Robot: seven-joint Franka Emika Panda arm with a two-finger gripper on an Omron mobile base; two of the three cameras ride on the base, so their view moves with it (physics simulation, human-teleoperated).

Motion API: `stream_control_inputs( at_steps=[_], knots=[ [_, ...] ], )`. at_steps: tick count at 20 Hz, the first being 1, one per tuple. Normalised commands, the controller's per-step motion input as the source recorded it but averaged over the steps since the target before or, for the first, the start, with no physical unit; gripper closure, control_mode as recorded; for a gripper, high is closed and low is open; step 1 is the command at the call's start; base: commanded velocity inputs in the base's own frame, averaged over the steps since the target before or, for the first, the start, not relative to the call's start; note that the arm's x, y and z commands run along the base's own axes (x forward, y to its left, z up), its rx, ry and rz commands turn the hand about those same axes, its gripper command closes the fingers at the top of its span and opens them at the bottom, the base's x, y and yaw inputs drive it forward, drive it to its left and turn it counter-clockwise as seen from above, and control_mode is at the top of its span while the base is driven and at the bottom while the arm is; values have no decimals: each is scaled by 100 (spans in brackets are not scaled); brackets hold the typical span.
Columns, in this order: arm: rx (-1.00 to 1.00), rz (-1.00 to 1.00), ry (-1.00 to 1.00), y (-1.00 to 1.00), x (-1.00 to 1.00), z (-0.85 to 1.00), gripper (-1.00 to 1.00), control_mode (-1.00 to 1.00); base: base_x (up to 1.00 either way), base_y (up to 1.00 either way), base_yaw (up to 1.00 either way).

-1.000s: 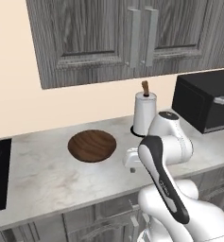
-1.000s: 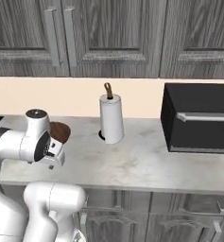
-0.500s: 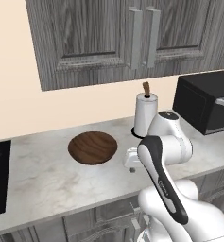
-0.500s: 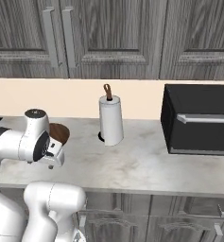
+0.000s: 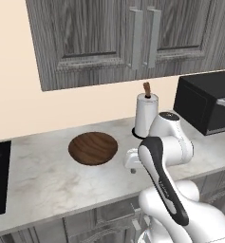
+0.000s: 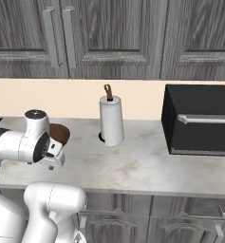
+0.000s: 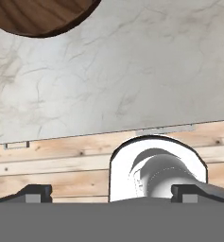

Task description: Pick the cup and bowl from the counter and place them on the counter next to the sink.

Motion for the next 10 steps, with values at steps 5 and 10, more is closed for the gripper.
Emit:
stream_control_inputs(
  at_steps=[5,10],
  knots=[
    [0,0,-8,8,0,0,-100,-100,0,0,0],
    [0,0,-20,0,-1,2,-100,-100,0,0,0]
  ],
)
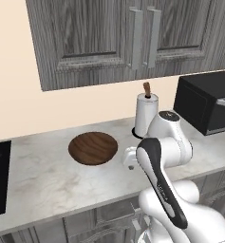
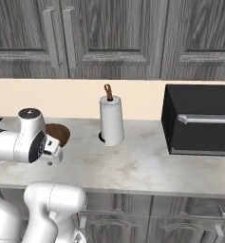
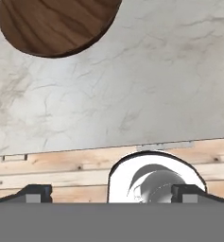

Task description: Pick the cup and bowl from the counter and place them on the counter next to the sink.

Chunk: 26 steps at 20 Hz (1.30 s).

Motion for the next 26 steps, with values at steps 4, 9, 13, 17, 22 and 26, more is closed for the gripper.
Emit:
stream_control_inputs(
  at_steps=[4,9,13,17,22,26],
  knots=[
    [4,0,-21,0,8,17,-100,-100,0,0,0],
    [11,0,-14,0,48,19,-100,-100,0,0,0],
    [6,0,-2,-2,64,12,-100,-100,0,0,0],
    [0,0,4,0,88,0,-100,-100,0,0,0],
    [0,0,3,0,88,0,-100,-100,0,0,0],
    [0,-2,1,8,83,-11,-100,-100,0,0,0]
  ],
)
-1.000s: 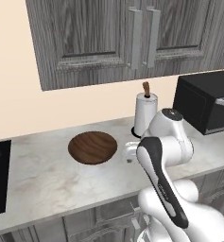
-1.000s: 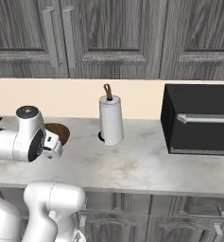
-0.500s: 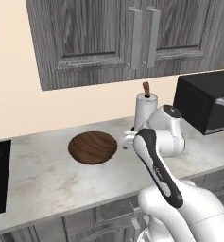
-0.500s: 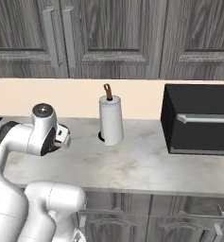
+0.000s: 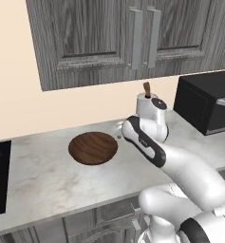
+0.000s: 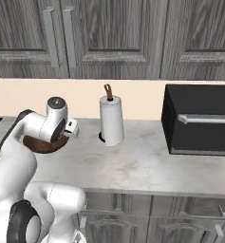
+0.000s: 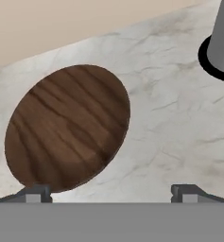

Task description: Pick the cup and bowl from the counter and place them on the counter next to the sink.

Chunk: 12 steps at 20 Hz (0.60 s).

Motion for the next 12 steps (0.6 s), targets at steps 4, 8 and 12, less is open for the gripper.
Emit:
stream_control_inputs(
  at_steps=[4,8,12],
  knots=[
    [0,-4,1,13,71,-21,-100,-100,0,0,0],
    [0,-4,3,11,40,-35,-100,-100,0,0,0],
    [0,-1,1,0,2,-38,-100,-100,0,0,0]
  ],
)
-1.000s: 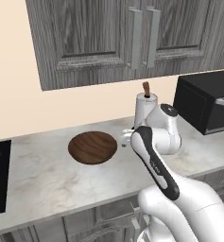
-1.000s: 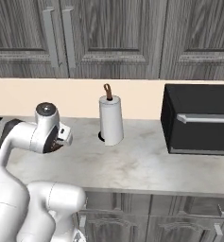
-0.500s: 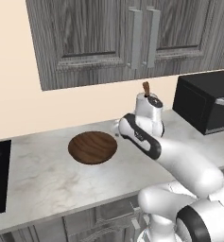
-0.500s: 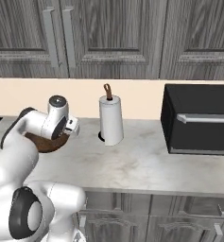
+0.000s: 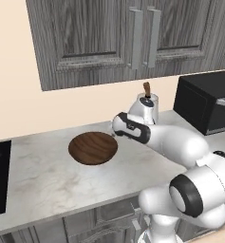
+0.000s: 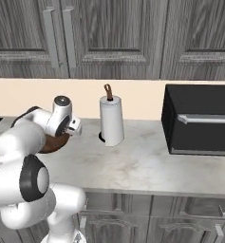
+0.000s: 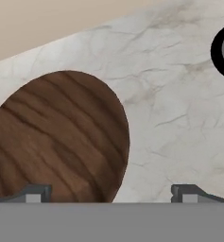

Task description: Pick the cup and bowl from the counter and place them on the counter next to the sink.

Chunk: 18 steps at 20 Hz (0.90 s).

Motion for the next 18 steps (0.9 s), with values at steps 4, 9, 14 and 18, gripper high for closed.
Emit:
stream_control_inputs(
  at_steps=[4,9,14,18],
  knots=[
    [0,-1,0,0,0,-34,-100,-100,0,0,0],
    [0,-1,0,2,0,-31,-100,-100,0,0,0],
    [0,0,1,7,0,-39,-100,-100,0,0,0],
    [0,0,0,10,0,-34,-100,-100,0,0,0]
  ],
)
